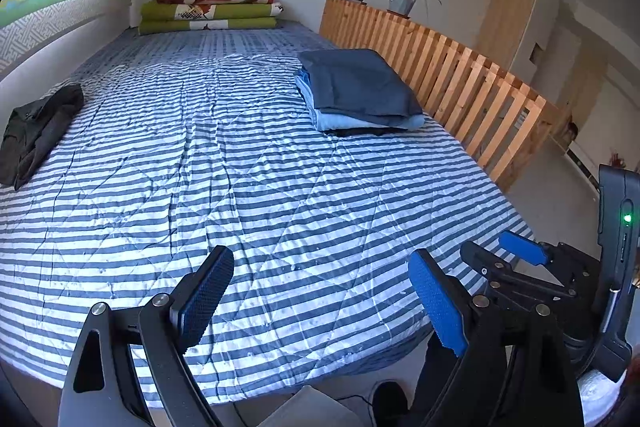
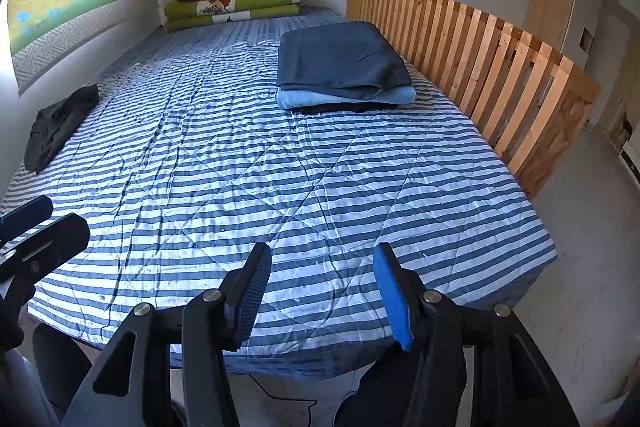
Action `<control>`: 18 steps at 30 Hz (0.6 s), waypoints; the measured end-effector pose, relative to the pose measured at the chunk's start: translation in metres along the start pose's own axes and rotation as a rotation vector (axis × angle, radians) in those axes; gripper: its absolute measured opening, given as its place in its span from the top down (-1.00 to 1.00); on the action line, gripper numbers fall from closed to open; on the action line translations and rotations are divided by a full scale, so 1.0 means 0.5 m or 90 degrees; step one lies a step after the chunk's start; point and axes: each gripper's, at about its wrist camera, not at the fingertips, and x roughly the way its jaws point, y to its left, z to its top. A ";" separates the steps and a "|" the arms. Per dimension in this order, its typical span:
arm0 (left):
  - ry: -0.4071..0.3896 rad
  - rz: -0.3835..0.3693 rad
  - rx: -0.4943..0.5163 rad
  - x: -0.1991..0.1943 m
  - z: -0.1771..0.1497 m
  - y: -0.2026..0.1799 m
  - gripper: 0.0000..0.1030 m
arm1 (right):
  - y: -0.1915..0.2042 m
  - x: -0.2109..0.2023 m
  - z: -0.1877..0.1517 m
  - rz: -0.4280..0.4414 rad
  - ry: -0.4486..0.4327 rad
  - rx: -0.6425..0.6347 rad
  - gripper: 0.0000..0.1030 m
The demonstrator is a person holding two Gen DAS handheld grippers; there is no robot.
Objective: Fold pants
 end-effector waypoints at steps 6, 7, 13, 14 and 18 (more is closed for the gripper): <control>-0.002 0.021 -0.016 0.004 -0.002 0.014 -0.78 | 0.014 0.009 -0.004 0.005 0.007 -0.009 0.05; -0.003 0.024 -0.019 0.003 -0.002 0.018 -0.78 | 0.018 0.010 -0.005 0.006 0.008 -0.011 0.05; -0.008 0.060 -0.035 -0.005 -0.007 0.040 -0.79 | 0.047 0.015 -0.004 0.016 0.009 -0.027 0.05; -0.008 0.068 -0.037 -0.006 -0.008 0.046 -0.79 | 0.054 0.016 -0.003 0.018 0.009 -0.031 0.05; -0.008 0.092 -0.047 -0.011 -0.015 0.063 -0.79 | 0.083 0.018 0.000 0.031 0.006 -0.043 0.05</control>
